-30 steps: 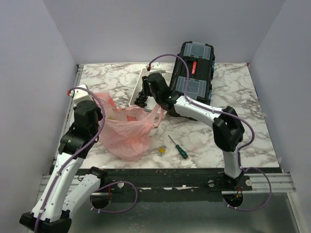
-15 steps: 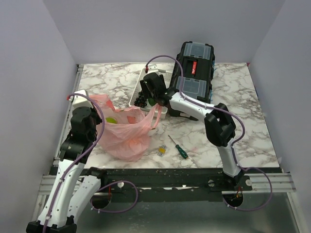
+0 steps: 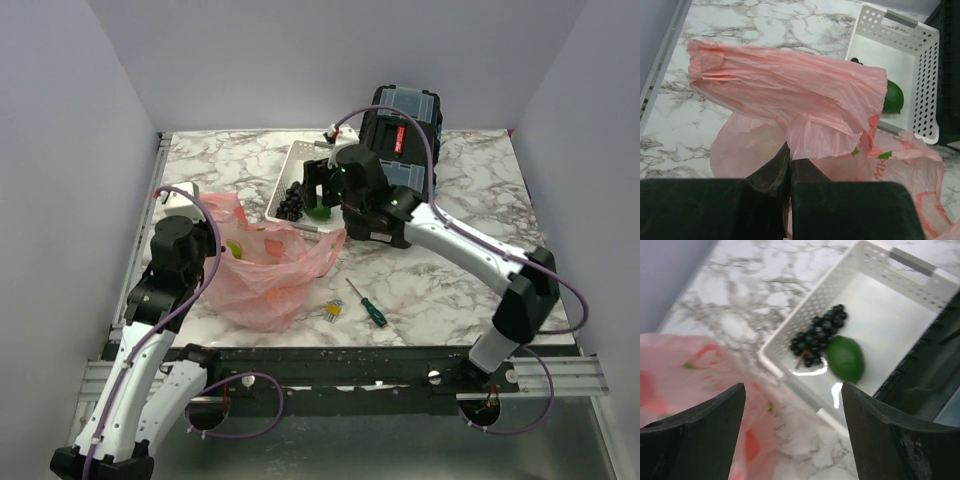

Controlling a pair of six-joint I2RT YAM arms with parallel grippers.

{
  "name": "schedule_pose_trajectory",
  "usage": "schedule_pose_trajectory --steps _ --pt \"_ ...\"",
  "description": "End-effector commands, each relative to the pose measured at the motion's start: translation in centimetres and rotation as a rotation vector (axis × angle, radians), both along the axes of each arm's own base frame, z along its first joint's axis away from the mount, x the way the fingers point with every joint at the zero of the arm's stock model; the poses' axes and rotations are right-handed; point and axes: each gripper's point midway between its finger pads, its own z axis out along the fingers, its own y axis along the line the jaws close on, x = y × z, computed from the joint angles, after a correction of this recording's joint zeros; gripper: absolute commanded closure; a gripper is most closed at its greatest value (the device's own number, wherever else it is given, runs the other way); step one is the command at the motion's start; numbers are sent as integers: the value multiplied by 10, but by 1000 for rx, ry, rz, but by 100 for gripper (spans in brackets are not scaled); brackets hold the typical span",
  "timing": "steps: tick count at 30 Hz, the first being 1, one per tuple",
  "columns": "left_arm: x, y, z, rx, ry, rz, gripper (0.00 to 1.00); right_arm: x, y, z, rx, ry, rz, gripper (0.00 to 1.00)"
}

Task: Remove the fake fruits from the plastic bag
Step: Adjust the plastic bag at the center of the board.

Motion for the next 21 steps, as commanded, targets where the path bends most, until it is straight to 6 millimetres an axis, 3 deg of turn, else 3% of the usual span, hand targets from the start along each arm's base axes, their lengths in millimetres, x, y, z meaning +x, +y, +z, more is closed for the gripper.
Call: schedule_pose_trajectory --steps 1,6,10,12,17,21 --pt "-4 -17 -1 -37 51 -69 100 -76 38 38 196 13 312 20" --pt "-22 -22 -14 -55 144 -100 100 -159 79 48 308 1 600 21" --pt "-42 -20 -37 -79 232 -89 100 -216 114 26 326 22 786 32" --pt "-51 -20 -46 -88 255 -95 100 -230 126 2 302 37 810 40" --pt "-65 -13 -54 -127 238 -44 100 -207 140 -38 245 23 634 44" --pt "-65 -23 -55 -141 196 -112 100 -179 146 -71 161 16 506 44"
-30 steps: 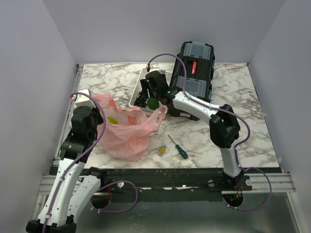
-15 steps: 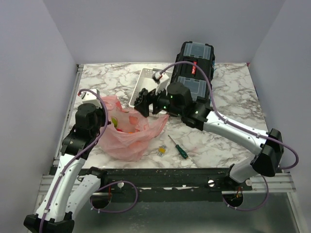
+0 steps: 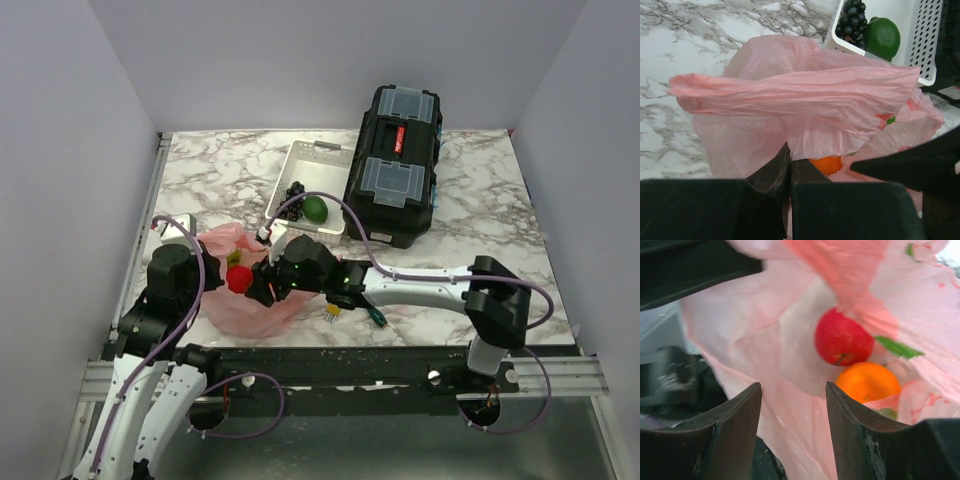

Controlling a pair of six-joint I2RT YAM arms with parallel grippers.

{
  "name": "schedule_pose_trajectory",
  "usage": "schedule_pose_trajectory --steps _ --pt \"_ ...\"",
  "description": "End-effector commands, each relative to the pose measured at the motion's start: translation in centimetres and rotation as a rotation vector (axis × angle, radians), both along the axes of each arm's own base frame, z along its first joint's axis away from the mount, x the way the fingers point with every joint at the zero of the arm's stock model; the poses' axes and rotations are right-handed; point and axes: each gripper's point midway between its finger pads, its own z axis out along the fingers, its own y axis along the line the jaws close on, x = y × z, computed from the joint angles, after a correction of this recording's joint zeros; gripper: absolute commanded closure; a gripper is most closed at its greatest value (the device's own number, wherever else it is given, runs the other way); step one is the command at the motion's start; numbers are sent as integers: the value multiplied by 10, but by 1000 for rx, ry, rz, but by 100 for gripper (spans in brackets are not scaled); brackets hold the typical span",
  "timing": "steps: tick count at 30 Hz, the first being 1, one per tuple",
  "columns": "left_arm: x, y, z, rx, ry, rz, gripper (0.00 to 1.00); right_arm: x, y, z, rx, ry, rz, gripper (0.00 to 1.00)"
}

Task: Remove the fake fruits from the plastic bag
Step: Adjust the plastic bag at the center of the board.

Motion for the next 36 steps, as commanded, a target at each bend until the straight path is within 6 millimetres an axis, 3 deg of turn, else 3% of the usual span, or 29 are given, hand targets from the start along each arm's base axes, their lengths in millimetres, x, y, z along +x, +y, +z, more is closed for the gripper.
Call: schedule_pose_trajectory --steps 1,7,11,16,20,26,33,36 --pt "-5 -12 -9 -39 13 -54 100 42 11 -10 -7 -64 -179 44" --pt "0 -17 -20 -32 65 -74 100 63 30 -29 -5 -94 -249 44" --pt "1 -13 -33 -11 134 -27 100 53 38 -51 -29 -60 -205 44" --pt "6 -11 -45 25 195 -24 100 35 22 -98 -134 -117 -239 44" --pt "10 -11 -59 52 263 -18 100 33 -5 -127 -170 -131 -336 50" --pt "12 -18 -84 81 382 -43 100 38 -42 -127 -171 -187 -420 49" --pt "12 -24 -102 112 484 -70 100 41 -69 -135 -188 -241 -459 22" --pt "11 -25 -102 116 493 -73 100 37 -67 -111 -102 -238 -446 19"
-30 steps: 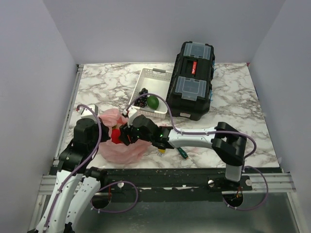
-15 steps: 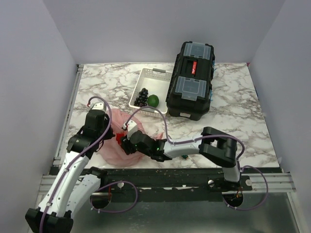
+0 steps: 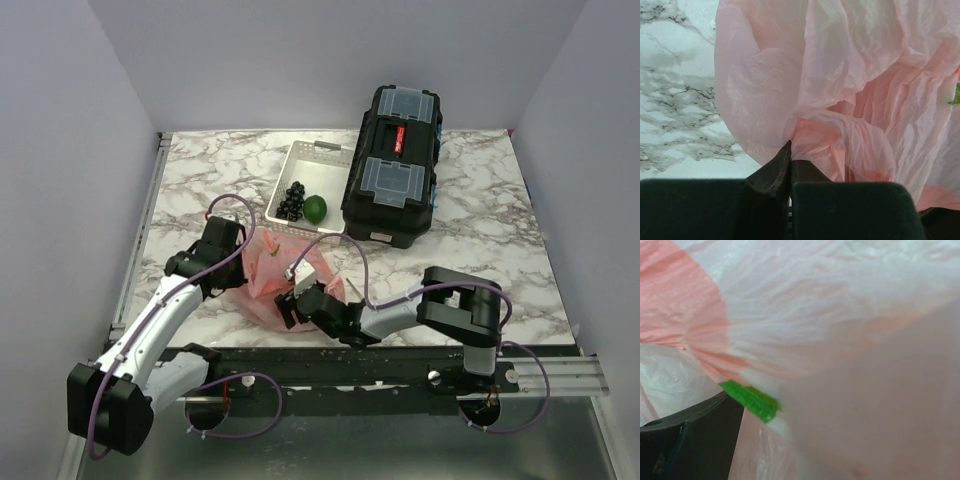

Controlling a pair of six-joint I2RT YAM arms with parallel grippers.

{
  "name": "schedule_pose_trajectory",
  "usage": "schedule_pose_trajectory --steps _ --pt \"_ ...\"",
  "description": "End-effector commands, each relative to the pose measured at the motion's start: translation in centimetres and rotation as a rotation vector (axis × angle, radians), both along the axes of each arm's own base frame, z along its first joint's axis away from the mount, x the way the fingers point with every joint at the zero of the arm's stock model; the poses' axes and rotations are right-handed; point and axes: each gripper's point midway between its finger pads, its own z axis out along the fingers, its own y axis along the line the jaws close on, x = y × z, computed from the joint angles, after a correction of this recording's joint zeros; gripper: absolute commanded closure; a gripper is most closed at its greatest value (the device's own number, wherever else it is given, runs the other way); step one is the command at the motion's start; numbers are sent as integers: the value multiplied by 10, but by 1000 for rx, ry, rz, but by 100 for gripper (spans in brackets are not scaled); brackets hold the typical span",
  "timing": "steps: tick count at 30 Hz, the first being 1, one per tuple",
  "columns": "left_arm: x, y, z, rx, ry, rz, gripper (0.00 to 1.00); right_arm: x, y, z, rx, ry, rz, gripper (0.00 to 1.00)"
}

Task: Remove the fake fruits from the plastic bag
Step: Adjust the plastic bag at the center of the board.

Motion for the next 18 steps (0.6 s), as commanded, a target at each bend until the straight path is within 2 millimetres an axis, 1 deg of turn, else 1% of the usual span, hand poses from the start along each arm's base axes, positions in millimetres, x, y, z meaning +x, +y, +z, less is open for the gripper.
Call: schedule_pose_trajectory --steps 1,4,6,8,14,16,18 --pt "2 -2 10 2 -6 -6 100 6 -1 45 125 -66 -28 19" --pt "2 -4 14 -7 -22 -12 100 14 3 70 199 -83 -70 19" --pt "2 -6 17 -17 -28 -17 100 19 6 81 236 -98 -86 19" --pt "1 -7 19 -27 -34 -19 100 22 11 87 252 -112 -96 18" --pt "0 -11 21 -41 -45 -34 100 35 24 95 284 -134 -135 19" --pt "0 -12 22 -43 -45 -37 100 37 24 97 282 -150 -141 17" --pt "0 -13 22 -45 -45 -43 100 42 18 96 263 -166 -171 16"
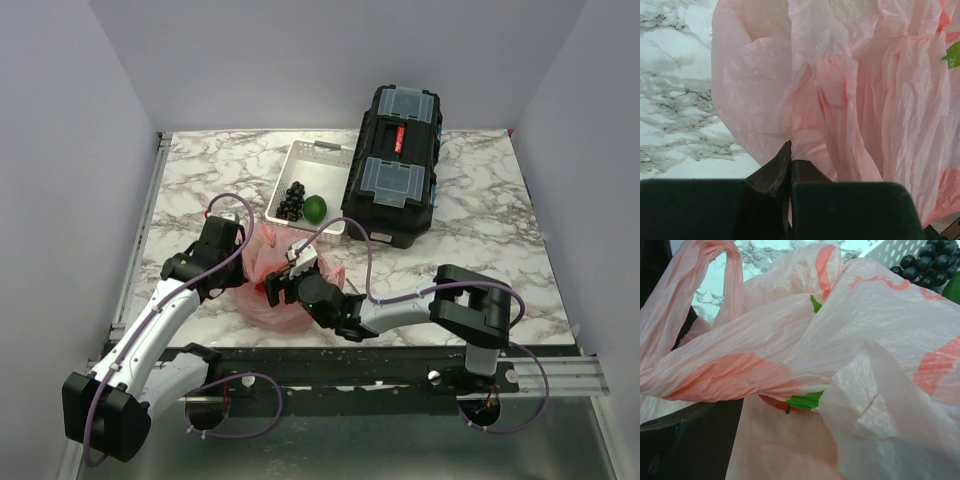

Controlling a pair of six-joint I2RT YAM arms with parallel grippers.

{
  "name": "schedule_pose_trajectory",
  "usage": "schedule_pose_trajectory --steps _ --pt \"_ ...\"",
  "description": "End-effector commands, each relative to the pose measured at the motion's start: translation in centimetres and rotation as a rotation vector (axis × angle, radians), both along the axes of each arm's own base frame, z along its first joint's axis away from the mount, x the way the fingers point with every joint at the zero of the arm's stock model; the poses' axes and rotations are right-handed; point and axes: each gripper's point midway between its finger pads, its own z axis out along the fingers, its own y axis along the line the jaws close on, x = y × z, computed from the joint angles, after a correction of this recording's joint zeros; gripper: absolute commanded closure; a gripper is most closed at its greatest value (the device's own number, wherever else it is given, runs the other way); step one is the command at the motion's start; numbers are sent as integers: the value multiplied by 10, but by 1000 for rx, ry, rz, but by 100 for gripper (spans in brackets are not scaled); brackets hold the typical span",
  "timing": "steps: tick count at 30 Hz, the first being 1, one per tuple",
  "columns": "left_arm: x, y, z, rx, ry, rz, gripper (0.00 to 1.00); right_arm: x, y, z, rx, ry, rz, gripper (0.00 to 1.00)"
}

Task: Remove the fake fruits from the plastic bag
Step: Adjust the plastic bag at the center of the board, then take out the fake fruit from the plastic bag.

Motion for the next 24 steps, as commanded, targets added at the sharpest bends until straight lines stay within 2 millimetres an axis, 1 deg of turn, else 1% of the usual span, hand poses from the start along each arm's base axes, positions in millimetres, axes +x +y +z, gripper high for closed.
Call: schedule_pose_trajectory --steps 1,5,6,7,10,12,15,17,18,21,24 --pt "1 -9 12 -36 -25 -24 100 19 -11 6 2 -47 -113 16" --pt "1 -11 13 -45 -28 -33 100 34 -33 -2 -34 -56 -177 14" --pt "1 -12 13 -46 -27 -36 100 36 -35 -4 -44 -56 -171 15" --pt "1 -12 13 -48 -25 -37 100 36 -32 -4 -48 -59 -139 15" --pt "2 -13 12 -48 -20 -39 100 24 -8 -6 -45 -38 20 15" --pt "2 -13 12 -47 -17 -40 100 20 5 -5 -14 -13 59 15" --pt "1 -11 13 -40 -16 -31 100 18 20 -4 19 1 90 15" --pt "1 -11 14 -41 -20 -30 100 20 29 -9 5 2 102 15" --pt "1 -11 14 -42 -22 -31 100 23 30 -16 -13 2 93 15" --pt "1 -12 14 -45 -23 -33 100 33 29 -26 -38 -9 38 15" --pt "1 -12 14 -48 -21 -36 100 36 32 -37 -73 -18 33 15"
